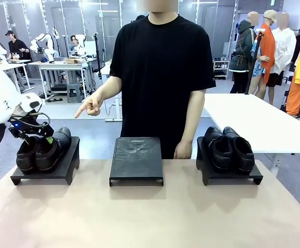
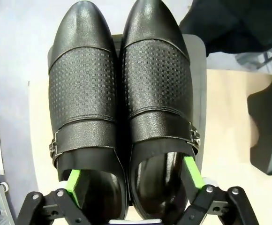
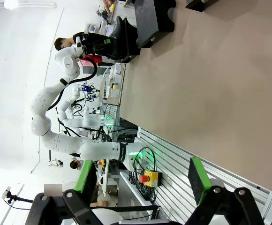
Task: Place the shoes on the stand as instructed by the person.
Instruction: Pick up another pair of Shoes and place it on the Shoes Stand indicated by the person.
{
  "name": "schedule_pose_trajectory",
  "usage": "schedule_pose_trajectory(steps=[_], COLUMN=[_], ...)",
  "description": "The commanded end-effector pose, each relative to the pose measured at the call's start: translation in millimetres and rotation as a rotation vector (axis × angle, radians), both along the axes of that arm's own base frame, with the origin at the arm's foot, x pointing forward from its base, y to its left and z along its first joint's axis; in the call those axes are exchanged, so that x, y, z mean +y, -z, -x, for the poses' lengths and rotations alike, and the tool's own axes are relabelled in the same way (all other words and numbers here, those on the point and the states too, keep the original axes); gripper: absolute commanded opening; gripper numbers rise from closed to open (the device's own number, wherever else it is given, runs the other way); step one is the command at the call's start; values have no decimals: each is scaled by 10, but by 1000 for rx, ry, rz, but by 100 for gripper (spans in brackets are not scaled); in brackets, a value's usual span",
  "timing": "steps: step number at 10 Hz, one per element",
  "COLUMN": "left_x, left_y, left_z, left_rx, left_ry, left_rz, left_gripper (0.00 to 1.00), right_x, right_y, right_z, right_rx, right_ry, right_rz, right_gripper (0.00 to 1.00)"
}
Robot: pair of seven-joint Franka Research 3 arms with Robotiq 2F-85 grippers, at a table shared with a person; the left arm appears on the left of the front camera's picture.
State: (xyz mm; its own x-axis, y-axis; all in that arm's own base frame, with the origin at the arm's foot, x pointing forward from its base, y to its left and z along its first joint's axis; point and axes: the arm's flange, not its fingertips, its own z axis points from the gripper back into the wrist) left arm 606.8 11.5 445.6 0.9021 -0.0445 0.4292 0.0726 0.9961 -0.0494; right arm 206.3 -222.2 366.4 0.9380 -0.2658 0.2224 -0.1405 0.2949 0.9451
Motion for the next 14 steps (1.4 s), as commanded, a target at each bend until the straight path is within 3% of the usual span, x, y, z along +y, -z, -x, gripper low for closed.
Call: schedule_pose_trajectory(steps=[1,14], left_x=[37,0], left_y=[33,0], left_z=[65,0], left_rx=[-16,0], left_ry=[4,0], left_rz=[5,0], left_gripper=[100,100], right_x=[22,22], right_y=[-35,-35], right_z=[0,0], right_rx=[-6,-6], right_ry=[7,7], right_rz=[-9,-9], right_gripper=[100,100])
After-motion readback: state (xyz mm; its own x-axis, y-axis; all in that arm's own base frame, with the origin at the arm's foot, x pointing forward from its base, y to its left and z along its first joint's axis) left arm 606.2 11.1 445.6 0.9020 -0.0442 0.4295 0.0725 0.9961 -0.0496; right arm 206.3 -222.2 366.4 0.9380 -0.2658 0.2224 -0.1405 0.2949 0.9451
